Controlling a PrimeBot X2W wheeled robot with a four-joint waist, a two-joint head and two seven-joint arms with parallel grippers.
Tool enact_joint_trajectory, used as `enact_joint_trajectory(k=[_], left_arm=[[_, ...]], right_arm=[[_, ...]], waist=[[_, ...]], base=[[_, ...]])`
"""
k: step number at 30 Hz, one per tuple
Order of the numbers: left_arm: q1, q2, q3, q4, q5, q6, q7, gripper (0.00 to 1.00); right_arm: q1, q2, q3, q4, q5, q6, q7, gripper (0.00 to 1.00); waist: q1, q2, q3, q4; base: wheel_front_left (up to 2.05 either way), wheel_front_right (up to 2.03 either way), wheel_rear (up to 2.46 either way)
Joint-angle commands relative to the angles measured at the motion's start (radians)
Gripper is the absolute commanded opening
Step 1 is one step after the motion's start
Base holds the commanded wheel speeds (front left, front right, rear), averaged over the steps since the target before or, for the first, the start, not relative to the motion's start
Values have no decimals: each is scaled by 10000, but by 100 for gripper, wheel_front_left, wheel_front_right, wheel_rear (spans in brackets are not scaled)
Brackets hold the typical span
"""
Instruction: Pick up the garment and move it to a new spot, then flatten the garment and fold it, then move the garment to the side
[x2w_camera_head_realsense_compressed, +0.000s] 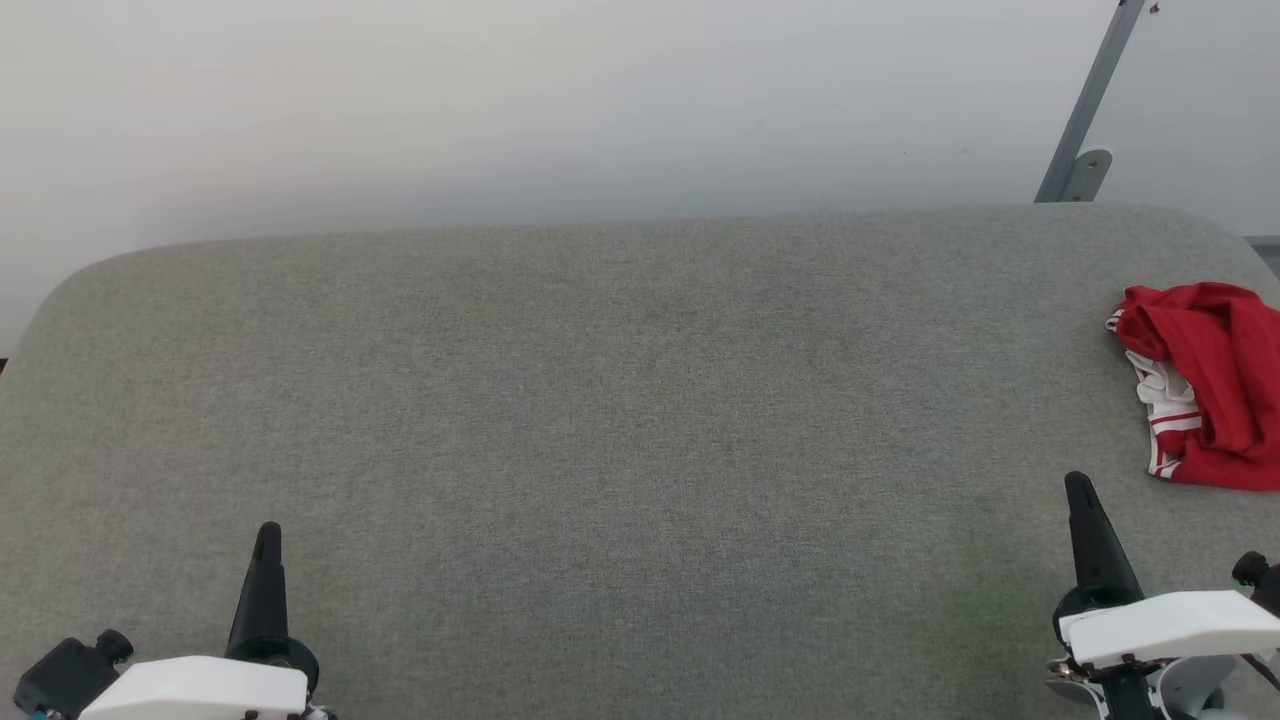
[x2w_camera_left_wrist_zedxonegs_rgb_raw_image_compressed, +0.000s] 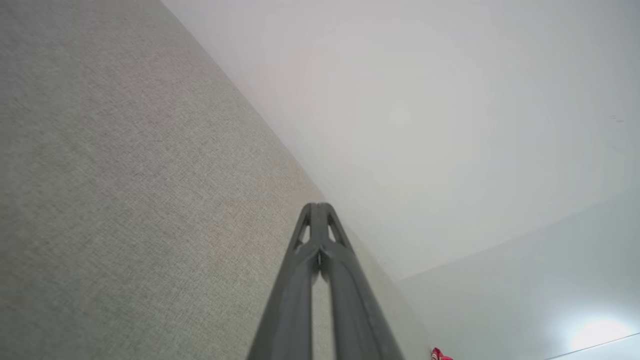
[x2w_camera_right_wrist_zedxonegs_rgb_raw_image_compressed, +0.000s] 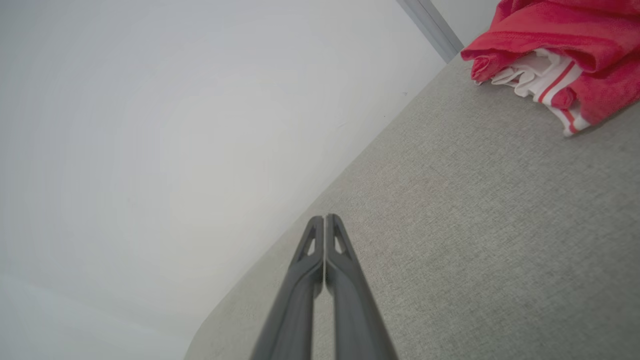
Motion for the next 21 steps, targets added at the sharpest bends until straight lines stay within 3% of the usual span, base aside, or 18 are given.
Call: enact_joint_trajectory(k=[1,21], left_arm=[[-273,47,-2,-56,-348,-24,83,0],[-714,-39,-36,250,-2338,-33,657,0]], right_arm=[[-273,-11,-27,-75,318,0,84,0],[-472,73,-74,47,2608,-1,657,0]], waist=[[0,-1,1,5],[0,-1,13,75]], base=[[0,0,0],[0,0,0]])
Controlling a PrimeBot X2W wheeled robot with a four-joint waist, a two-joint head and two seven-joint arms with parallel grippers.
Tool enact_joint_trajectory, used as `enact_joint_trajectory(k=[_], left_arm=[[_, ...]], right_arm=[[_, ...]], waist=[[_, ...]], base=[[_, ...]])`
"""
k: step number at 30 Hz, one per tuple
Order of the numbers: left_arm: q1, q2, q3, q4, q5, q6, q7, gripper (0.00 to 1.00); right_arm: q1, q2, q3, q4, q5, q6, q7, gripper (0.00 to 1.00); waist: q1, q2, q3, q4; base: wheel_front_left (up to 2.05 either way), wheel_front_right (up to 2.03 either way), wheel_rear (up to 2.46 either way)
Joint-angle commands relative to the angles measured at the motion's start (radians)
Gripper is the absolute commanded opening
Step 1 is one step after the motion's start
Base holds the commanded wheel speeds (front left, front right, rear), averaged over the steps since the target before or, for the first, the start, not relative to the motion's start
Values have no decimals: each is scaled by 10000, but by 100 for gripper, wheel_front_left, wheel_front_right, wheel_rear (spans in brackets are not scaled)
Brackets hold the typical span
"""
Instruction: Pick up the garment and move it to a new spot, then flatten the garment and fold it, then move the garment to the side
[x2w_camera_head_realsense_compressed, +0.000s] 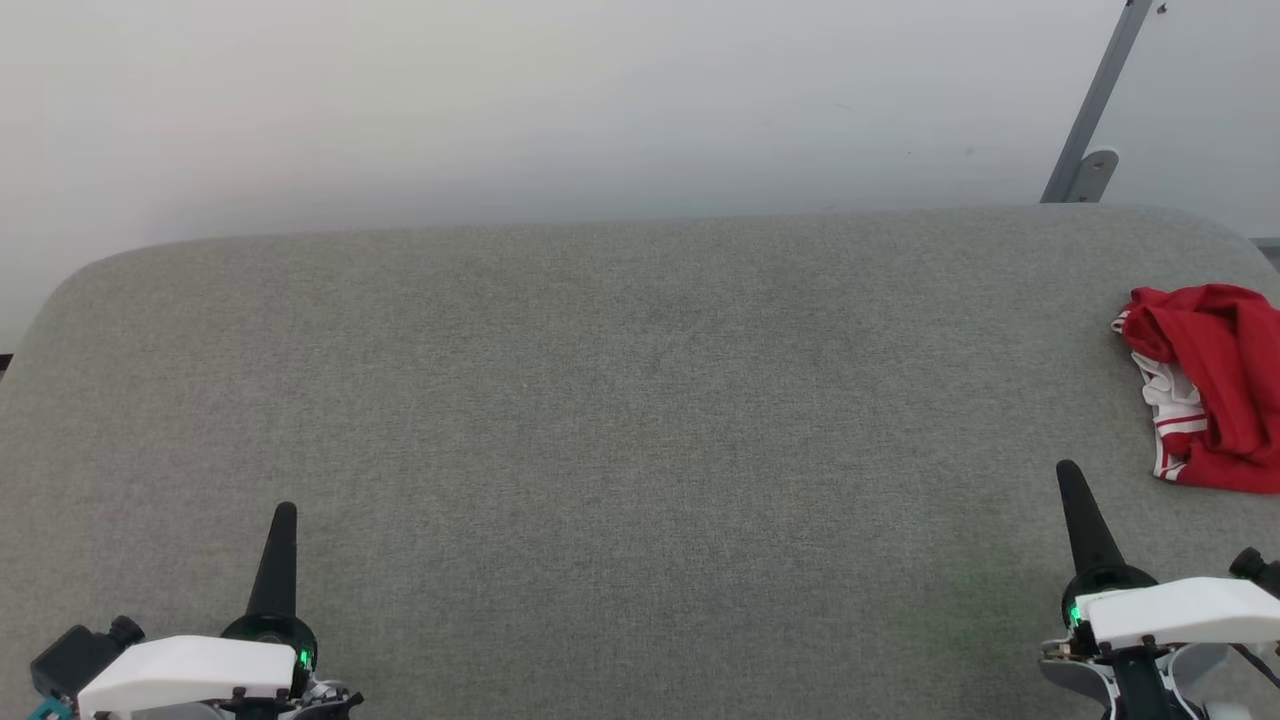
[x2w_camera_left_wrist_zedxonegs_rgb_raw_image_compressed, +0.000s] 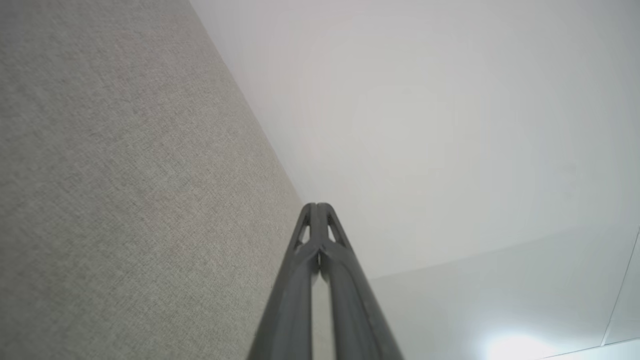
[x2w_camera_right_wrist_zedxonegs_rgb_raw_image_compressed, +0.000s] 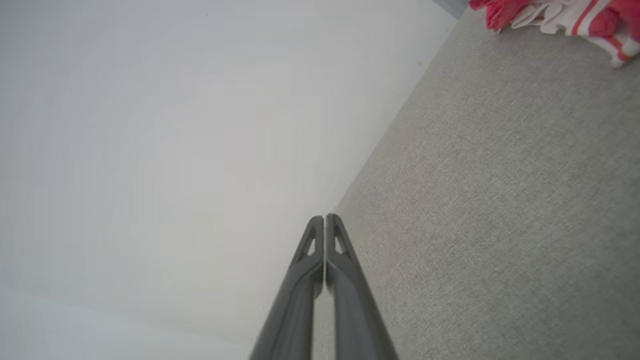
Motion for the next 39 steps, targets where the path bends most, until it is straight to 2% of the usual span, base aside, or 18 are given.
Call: enact_joint_trajectory(k=[1,39], left_arm=[[-236,18,-3,-22,-238,-33,75,0],[-858,-107,-54,414,-3088,-51,895,0]], right_arm=[[-209,9,-32,-52,300,-1,78,0],[-494,134,-91,144,3500,-3,900,0]], waist=[[0,-1,1,6],[0,-1,23,132]], base=[[0,0,0],[0,0,0]])
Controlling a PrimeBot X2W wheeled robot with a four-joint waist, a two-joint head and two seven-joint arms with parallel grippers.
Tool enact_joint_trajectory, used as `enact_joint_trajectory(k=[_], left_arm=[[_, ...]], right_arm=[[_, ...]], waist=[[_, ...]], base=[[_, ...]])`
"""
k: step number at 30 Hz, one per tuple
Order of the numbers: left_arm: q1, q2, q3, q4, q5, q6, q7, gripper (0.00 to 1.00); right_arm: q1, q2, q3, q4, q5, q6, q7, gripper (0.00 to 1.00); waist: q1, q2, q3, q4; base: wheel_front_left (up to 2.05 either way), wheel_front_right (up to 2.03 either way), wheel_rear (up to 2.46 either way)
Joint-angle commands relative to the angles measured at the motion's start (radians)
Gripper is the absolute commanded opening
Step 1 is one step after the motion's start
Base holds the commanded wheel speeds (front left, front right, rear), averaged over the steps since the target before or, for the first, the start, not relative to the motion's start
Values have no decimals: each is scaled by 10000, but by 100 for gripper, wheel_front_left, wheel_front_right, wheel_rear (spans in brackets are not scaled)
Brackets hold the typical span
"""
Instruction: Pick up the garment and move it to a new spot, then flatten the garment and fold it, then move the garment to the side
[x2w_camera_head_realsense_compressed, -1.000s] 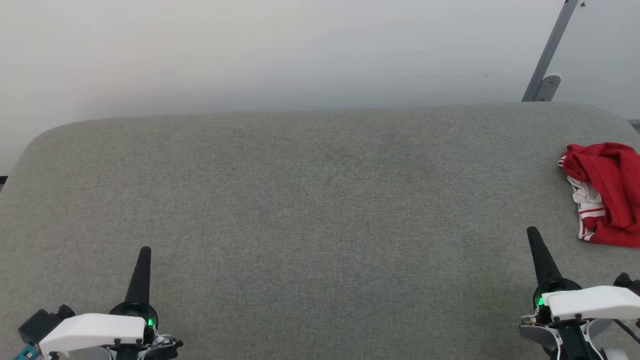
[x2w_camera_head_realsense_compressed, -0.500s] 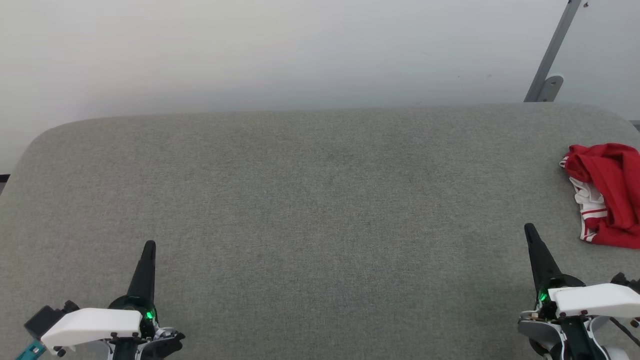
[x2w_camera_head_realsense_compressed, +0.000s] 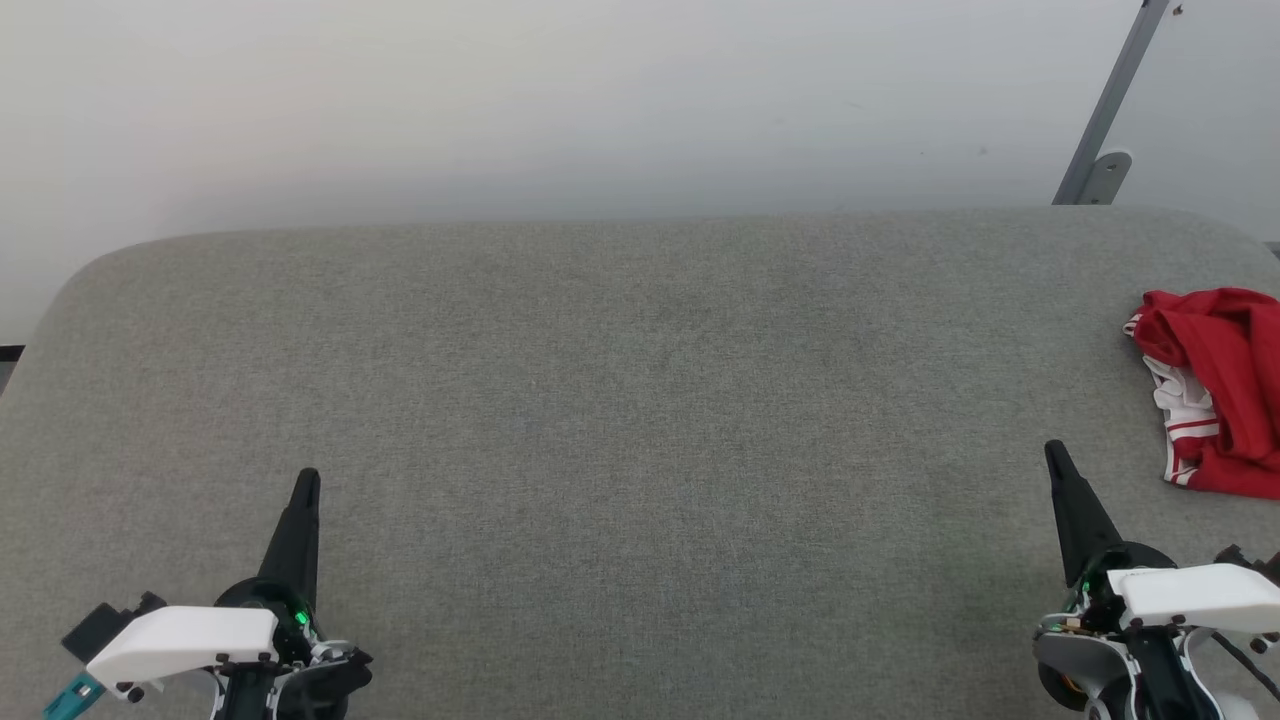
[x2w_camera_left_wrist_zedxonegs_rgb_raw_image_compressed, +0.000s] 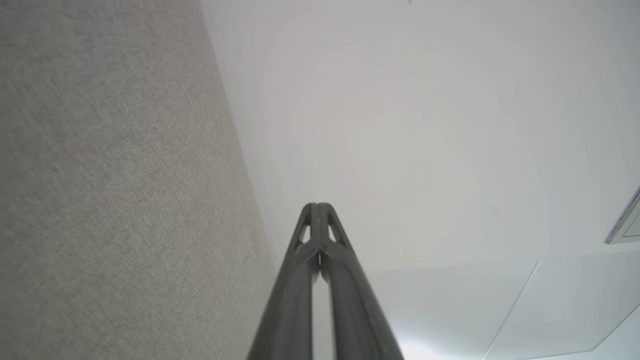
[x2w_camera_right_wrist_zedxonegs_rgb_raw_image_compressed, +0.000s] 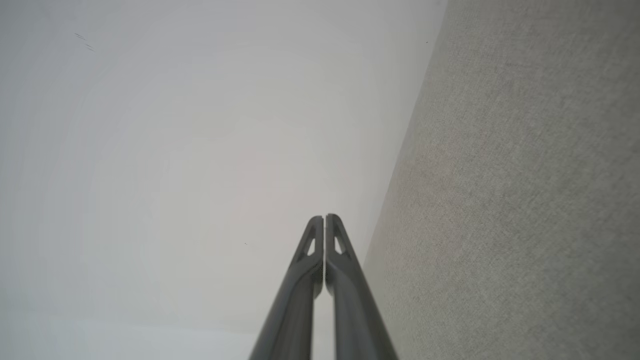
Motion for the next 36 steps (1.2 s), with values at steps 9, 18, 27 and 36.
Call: enact_joint_trajectory(k=[9,18,27,36], left_arm=[[-320,-31,-19,98,-813,-53,243,0],[-348,-34,-21,124,-919,-55,286,0],[-348,-32,-20,122,-919,-55,286,0],[-348,-32,-21,122,-921,-55,285,0]], right_arm=[[-210,56,-40,58,808,-3,242,0],[-181,59,-41,68,989,-3,275,0],[-181,60,-38,68,990,-3,274,0],[-181,60,-37,68,991,-3,273,0]], waist=[[0,-1,6,33],[0,-1,8,44],[0,-1,8,44],[0,-1,8,44]], base=[[0,0,0],[0,0,0],[0,0,0],[0,0,0]])
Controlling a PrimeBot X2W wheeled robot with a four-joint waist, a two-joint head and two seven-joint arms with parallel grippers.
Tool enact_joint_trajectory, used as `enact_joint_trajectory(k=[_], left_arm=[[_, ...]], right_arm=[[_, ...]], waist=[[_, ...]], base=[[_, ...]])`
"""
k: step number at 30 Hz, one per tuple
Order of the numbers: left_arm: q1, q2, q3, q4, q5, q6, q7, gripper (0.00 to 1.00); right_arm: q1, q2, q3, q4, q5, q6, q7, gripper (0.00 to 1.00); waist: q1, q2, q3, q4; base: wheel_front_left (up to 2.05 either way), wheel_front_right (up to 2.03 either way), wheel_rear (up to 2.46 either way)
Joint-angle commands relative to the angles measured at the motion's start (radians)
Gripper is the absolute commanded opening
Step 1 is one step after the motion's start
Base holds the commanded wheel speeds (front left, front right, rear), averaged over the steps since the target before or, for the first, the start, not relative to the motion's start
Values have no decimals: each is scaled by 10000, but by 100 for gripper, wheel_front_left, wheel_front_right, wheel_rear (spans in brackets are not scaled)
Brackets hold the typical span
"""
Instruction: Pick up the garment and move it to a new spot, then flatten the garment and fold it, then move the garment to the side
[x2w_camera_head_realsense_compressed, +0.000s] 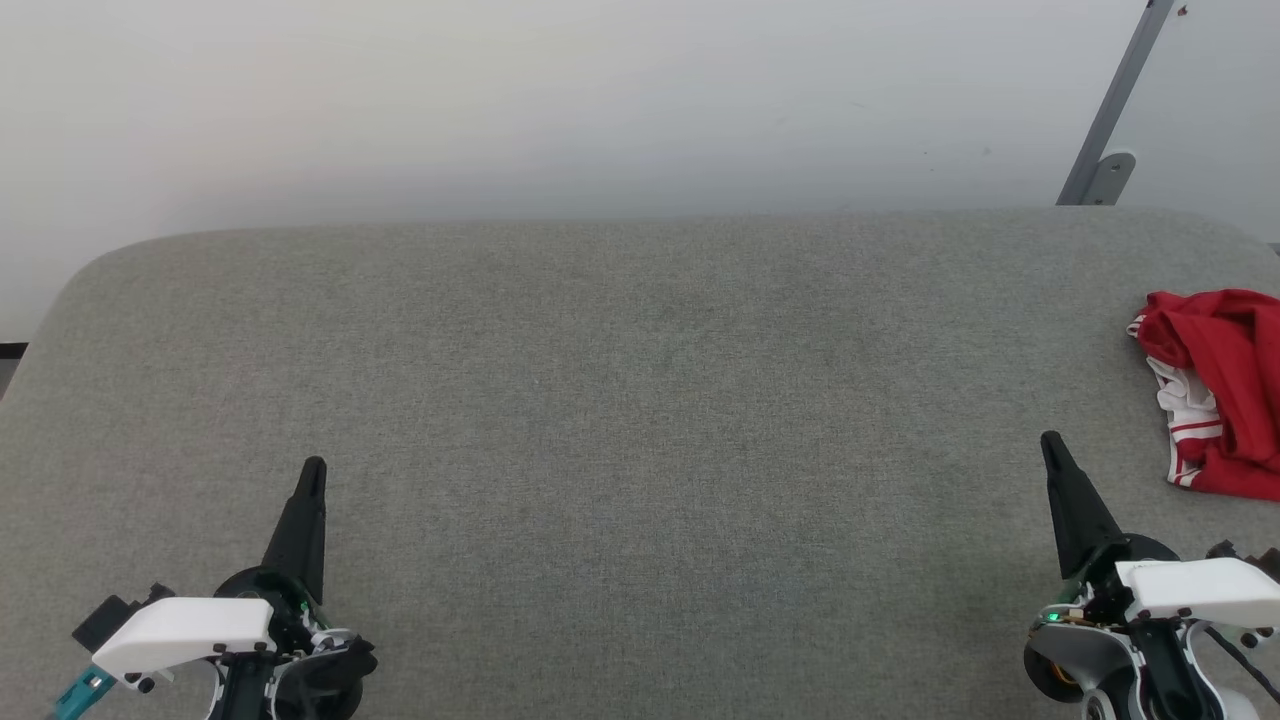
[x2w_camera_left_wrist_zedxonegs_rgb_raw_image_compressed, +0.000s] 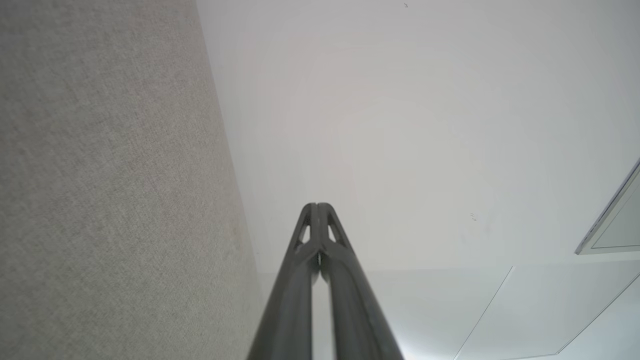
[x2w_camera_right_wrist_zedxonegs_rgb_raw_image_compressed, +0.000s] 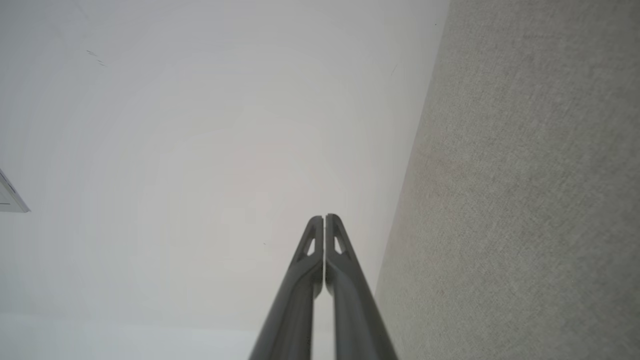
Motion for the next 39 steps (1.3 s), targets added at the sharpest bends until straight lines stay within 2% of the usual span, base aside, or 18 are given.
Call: enact_joint_trajectory(k=[1,39], left_arm=[[-120,10,-7,3,-18,-53,36,0],[-119,10,-14,2,-26,-53,28,0]], right_arm=[[-43,15,-10,22,38,-3,12,0],[-42,16,-9,22,40,-3,10,0]], waist=[[0,0,0,0],[0,0,0,0]], base=[[0,0,0],[0,0,0]])
